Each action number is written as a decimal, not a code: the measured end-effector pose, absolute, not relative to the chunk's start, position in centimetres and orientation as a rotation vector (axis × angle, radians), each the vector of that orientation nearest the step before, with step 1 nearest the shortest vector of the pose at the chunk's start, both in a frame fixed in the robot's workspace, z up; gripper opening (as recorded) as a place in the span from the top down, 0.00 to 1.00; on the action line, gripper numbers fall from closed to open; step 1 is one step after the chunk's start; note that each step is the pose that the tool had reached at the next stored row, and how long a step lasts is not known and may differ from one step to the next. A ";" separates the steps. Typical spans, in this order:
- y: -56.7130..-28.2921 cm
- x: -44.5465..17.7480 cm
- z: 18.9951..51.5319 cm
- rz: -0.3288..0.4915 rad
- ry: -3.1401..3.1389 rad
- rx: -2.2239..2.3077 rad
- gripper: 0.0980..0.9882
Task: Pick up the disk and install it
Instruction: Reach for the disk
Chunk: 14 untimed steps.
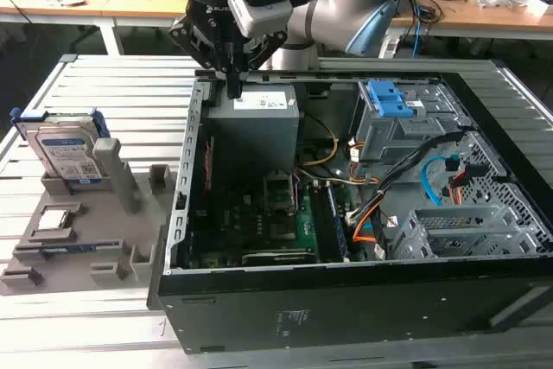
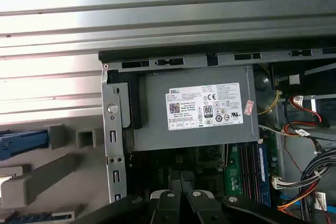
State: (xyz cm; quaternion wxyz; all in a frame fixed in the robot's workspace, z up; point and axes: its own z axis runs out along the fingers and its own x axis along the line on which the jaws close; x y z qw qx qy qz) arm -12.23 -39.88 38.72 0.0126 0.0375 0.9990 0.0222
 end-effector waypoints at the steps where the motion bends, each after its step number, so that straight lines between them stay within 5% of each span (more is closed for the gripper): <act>1: -39.9 -12.5 38.7 0.069 3.114 0.117 0.99; 14: -39.9 -15.5 38.7 0.069 3.114 0.117 0.99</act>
